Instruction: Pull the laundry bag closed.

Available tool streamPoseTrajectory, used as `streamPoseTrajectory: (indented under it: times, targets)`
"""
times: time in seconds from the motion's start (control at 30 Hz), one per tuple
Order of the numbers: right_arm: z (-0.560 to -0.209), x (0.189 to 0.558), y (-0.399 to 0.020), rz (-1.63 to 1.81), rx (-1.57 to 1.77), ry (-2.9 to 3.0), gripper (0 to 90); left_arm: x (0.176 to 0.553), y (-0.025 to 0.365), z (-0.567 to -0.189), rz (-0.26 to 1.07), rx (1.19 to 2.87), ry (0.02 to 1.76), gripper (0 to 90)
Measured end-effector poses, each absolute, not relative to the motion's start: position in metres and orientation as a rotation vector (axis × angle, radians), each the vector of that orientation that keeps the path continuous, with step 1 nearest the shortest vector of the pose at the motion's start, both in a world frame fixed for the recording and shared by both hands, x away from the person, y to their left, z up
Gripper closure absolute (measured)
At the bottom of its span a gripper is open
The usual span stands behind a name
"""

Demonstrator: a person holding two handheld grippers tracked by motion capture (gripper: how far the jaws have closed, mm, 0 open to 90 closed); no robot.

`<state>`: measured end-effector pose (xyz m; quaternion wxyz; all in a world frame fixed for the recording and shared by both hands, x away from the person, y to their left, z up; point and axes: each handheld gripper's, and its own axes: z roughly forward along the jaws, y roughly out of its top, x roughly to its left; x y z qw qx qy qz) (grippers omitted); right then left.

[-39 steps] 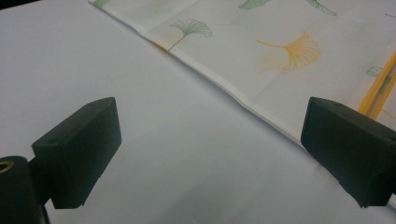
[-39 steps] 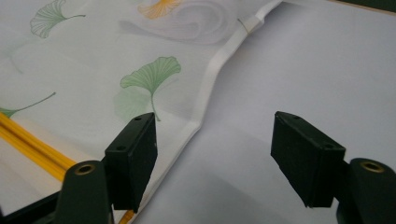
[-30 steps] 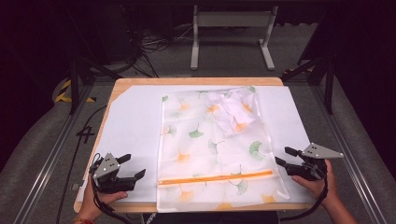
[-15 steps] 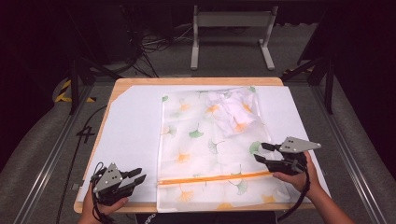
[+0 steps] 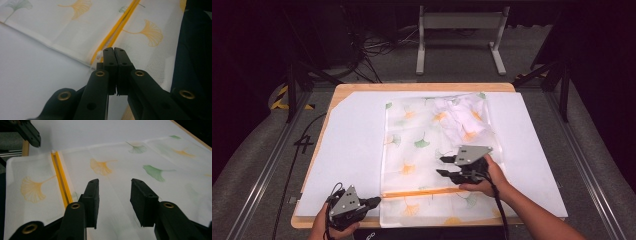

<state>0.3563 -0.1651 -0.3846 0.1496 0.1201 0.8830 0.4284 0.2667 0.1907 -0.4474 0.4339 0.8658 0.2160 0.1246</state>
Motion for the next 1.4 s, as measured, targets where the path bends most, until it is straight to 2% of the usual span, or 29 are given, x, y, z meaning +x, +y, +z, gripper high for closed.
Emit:
streamPoseTrajectory:
  times: [0.17, 0.4, 0.67, 1.0, 1.2, 1.4]
  targets:
    - [-0.387, 0.36, -0.116, 1.21, 0.24, 2.628, 67.4, 0.265, 0.178, -0.456, 0.296, 2.216, 0.516, 86.9]
    - [-0.404, 0.353, -0.045, 1.171, 0.08, 2.751, 68.1, 0.267, 0.177, -0.461, 0.284, 2.234, 0.511, 88.6]
    - [-0.418, 0.351, -0.009, 1.174, 0.019, 2.851, 64.8, 0.265, 0.177, -0.463, 0.301, 2.234, 0.489, 89.7]
    - [-0.433, 0.351, 0.013, 1.083, -0.004, 2.908, 65.9, 0.265, 0.177, -0.464, 0.307, 2.238, 0.472, 90.0]
    - [-0.438, 0.353, 0.017, 1.055, -0.01, 2.932, 82.4, 0.265, 0.177, -0.464, 0.304, 2.238, 0.471, 90.0]
    - [-0.436, 0.353, 0.011, 1.098, 0.022, 2.943, 83.5, 0.265, 0.177, -0.464, 0.302, 2.239, 0.473, 90.0]
